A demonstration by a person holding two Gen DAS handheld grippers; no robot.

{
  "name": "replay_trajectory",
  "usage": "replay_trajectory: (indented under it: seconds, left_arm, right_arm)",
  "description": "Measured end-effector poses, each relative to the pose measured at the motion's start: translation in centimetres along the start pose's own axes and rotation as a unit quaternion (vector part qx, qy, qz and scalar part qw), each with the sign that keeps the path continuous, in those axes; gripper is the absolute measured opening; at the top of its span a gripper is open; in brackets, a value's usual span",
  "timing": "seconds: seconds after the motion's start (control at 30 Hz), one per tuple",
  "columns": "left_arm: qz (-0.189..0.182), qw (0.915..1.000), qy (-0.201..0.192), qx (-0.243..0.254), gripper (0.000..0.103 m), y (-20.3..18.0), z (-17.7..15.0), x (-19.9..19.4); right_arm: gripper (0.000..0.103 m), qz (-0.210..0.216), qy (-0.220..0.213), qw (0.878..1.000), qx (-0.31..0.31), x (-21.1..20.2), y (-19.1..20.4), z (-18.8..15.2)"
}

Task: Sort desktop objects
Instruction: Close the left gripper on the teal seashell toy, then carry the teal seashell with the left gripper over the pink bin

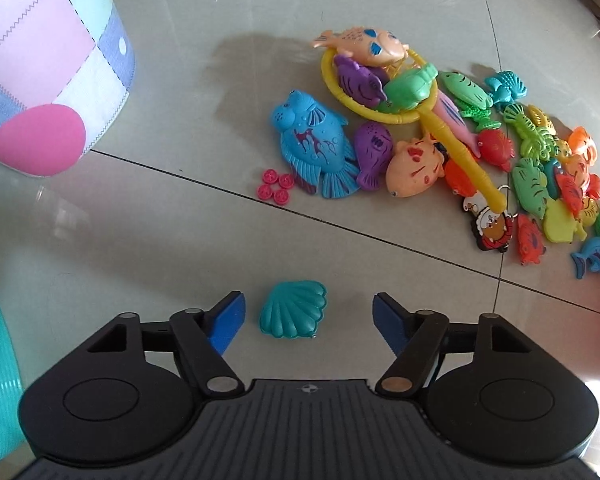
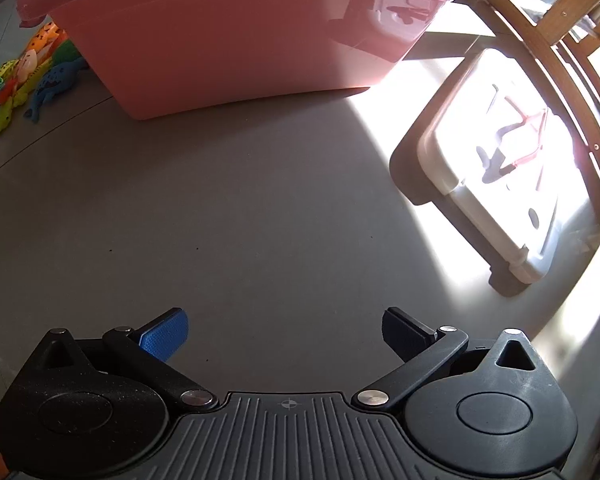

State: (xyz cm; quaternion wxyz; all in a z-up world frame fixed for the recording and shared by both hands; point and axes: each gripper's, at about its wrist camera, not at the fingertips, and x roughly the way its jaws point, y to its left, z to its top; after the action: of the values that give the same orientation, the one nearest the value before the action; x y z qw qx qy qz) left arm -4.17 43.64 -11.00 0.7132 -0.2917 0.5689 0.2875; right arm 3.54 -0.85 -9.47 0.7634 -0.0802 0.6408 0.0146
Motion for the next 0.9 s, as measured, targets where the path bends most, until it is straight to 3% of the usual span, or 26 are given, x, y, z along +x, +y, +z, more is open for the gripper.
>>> replay_trajectory:
  seconds: [0.17,0.33,0.43,0.9]
  left_arm:
    - [0.002,1.0000,-0.001,-0.005,0.068,0.2,-0.1,0.2]
    - [0.027,0.9996,-0.006,0.005,0.045,0.0,-0.1,-0.2]
    - [0.027,0.9996,-0.004,0.001,0.039,0.1,-0.3,-0.3]
    - [0.019,0.9998,-0.008,0.000,0.034,-0.6,-1.4,-3.0]
  right_arm:
    - [0.103,0.004,0.008,1.000,-0.004,0.7,0.4,0.0]
    - [0.103,0.007,0.015,1.000,-0.002,1.2,0.6,-0.2]
    - [0.103,0.007,0.015,1.000,-0.002,1.3,0.6,-0.2]
    - [0.103,0.015,0.008,1.000,0.010,0.8,0.0,0.0]
